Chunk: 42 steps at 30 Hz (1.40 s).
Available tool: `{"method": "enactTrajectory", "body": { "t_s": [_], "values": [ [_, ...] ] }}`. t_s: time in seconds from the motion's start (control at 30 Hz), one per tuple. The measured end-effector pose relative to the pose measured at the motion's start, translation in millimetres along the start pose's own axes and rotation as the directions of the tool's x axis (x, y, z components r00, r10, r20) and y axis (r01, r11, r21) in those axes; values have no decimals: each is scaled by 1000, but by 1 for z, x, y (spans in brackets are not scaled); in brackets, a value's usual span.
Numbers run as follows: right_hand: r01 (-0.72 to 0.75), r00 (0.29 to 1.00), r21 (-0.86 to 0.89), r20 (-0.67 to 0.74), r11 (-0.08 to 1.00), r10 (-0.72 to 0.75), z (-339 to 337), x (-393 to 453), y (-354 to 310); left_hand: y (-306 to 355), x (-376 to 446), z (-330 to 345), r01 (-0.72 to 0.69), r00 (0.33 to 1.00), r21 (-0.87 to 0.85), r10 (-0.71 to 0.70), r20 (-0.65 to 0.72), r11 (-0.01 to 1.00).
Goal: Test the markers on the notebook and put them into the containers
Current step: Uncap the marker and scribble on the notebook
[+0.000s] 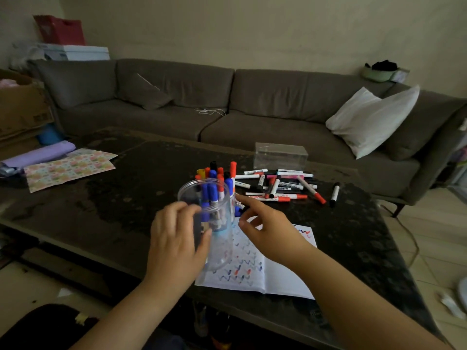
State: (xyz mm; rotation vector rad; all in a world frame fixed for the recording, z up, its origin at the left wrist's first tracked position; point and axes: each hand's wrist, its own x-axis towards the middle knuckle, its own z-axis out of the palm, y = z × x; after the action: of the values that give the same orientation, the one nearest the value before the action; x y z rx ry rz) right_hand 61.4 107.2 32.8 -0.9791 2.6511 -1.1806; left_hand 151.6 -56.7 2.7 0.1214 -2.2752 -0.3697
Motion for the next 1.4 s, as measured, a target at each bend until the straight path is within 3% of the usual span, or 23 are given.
{"method": "enactTrajectory", "body": {
  "t_s": [0.1, 0.17, 0.3, 0.47, 0.77, 0.9, 1.07, 1.2, 1.3, 1.4],
  "values": [
    [-122, 992, -18, -12, 992, 122, -7, -8, 21, 16, -2, 11, -180, 964, -71, 190, 185, 981],
    [-211, 977, -49, -14, 976, 210, -14, -13, 39, 36, 2, 22, -187, 917, -97, 209, 340, 977],
    [-370, 928, -26, -56, 929, 369, -31, -24, 79, 62, 13, 62, -74, 878, -166, 143, 457, 983],
    [-501, 861, -106, -158, 859, 483, -58, -22, 131, 80, 30, 128, 17, 851, -237, 111, 514, 971],
    [-554, 829, -320, -296, 768, 474, -94, 56, 228, 101, 75, 221, 11, 861, -294, 141, 489, 956],
    [-593, 805, -501, -403, 630, 436, -100, 106, 264, 103, 91, 251, 54, 882, -317, 104, 460, 947],
    [-659, 751, -531, -423, 533, 507, -90, 136, 289, 102, 91, 264, 91, 896, -350, 77, 438, 932],
    [-643, 760, -455, -484, 616, 434, -95, 122, 279, 101, 85, 253, 80, 898, -364, 92, 431, 928],
    [-558, 755, -205, -528, 804, 389, -106, 91, 245, 101, 80, 231, 104, 897, -379, 77, 435, 920],
    [-438, 764, 28, -515, 898, 389, -113, 48, 197, 109, 72, 201, 134, 889, -401, 70, 453, 906]
  ]
}}
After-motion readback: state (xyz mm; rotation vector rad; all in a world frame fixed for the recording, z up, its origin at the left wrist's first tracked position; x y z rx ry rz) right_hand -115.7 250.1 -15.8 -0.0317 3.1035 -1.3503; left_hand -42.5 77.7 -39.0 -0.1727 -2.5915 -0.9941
